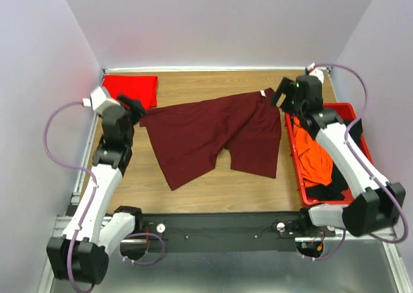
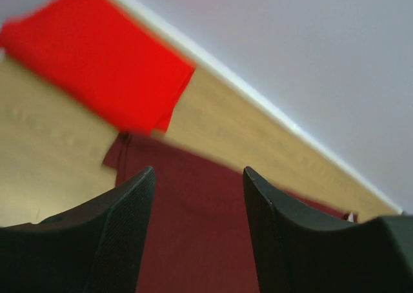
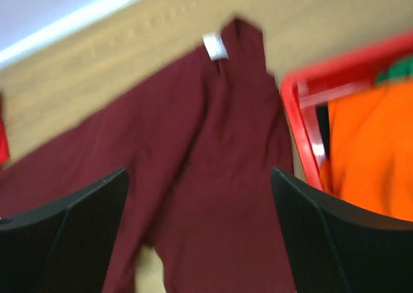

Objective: Fold and stack the t-shirts
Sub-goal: Flatten the tshirt out

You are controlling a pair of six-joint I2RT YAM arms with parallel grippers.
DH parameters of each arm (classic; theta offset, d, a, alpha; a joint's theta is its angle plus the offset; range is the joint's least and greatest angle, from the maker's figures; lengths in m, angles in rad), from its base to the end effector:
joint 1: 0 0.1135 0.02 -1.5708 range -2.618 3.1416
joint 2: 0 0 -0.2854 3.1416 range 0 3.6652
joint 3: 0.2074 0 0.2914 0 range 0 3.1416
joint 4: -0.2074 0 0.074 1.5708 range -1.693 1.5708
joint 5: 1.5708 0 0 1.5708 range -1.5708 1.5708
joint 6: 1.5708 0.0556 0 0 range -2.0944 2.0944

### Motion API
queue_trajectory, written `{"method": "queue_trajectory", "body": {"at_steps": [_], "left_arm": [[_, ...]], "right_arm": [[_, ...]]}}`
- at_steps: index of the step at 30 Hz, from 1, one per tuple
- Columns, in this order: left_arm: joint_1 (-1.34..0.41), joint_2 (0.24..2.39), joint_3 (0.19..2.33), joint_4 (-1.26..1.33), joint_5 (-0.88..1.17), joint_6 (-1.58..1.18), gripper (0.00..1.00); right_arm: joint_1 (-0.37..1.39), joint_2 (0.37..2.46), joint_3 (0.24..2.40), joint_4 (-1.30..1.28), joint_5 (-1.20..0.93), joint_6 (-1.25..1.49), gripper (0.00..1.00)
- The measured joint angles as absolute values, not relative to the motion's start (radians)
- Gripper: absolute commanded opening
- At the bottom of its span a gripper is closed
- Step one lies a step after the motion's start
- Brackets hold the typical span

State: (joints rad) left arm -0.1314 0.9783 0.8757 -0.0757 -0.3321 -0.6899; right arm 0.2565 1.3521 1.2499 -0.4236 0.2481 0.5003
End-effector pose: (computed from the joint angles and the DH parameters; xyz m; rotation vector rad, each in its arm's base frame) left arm 0.2750 -0.0181 0.3583 -0.7108 1.5985 -0.3119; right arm 0.3502 0.0777 0.3585 0.4012 2.0462 0.2015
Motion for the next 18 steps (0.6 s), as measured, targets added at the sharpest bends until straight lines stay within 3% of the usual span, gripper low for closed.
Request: {"method": "queue_trajectory", "body": {"at_steps": [4,9,18], "left_arm": [[-0.142,0.85,0.59,-0.103,-0.279,-0.767,0.59],[-0.247,0.756,0.356,-0.175,-0.251,-0.887,0.56],[-0.555,0.793,0.305,-0.239,-0.278,-1.093,0.54]], "right_arm": [[0.266,1.234,1.0,-0.394,0.198,0.554,0.89],[0.281,1.229,0.817,-0.39,0.168,0.587,0.86],[0.322,1.281,0.765,-0.326,0.155,0.621,0.86]]}}
